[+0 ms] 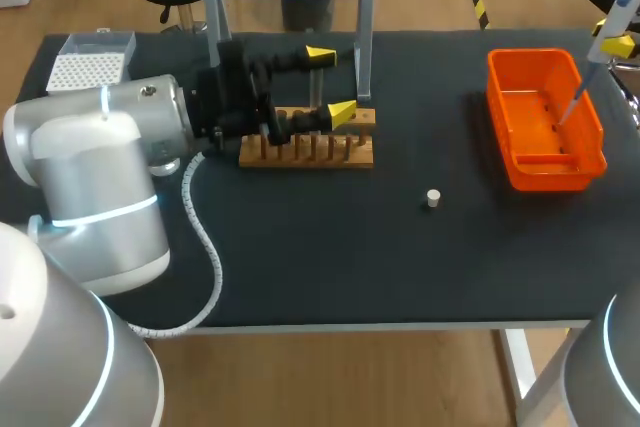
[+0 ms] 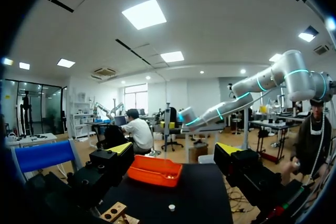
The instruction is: Invert the test tube, pick up the pipette, mount the tip to pipette, aspirate from beaker and dispense into the tube, eject the tip, return the pipette, and cap with the stopper.
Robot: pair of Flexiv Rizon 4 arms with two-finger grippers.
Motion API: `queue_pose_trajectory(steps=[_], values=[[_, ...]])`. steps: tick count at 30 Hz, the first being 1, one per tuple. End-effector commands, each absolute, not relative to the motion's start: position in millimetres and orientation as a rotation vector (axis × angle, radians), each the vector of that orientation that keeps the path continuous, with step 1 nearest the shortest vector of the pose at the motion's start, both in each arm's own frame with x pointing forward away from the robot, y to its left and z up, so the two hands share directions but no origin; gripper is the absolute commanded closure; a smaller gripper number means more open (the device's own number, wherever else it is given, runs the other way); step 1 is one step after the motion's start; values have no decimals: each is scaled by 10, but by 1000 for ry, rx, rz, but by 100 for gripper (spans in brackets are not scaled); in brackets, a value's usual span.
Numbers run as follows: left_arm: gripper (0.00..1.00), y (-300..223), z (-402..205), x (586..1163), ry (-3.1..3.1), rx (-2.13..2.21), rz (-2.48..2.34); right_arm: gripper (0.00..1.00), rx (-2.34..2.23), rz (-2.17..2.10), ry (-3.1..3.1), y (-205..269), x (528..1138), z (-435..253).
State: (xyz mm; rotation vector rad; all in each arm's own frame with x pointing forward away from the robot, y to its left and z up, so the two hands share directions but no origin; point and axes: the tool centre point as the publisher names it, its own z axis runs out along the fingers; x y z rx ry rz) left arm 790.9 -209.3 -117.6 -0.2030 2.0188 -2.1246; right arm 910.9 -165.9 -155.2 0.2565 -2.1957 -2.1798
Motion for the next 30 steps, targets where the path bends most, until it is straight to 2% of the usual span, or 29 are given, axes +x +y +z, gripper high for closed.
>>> queue_pose_trajectory(steps=[1, 30], values=[[0, -2375, -1061, 7982, 2012, -244, -2086, 100, 261, -2177, -2197, -1673, 9114, -1551], [0, -4603, -418, 8632, 2135, -223, -2065, 100, 261, -2177, -2197, -1673, 9114, -1551]])
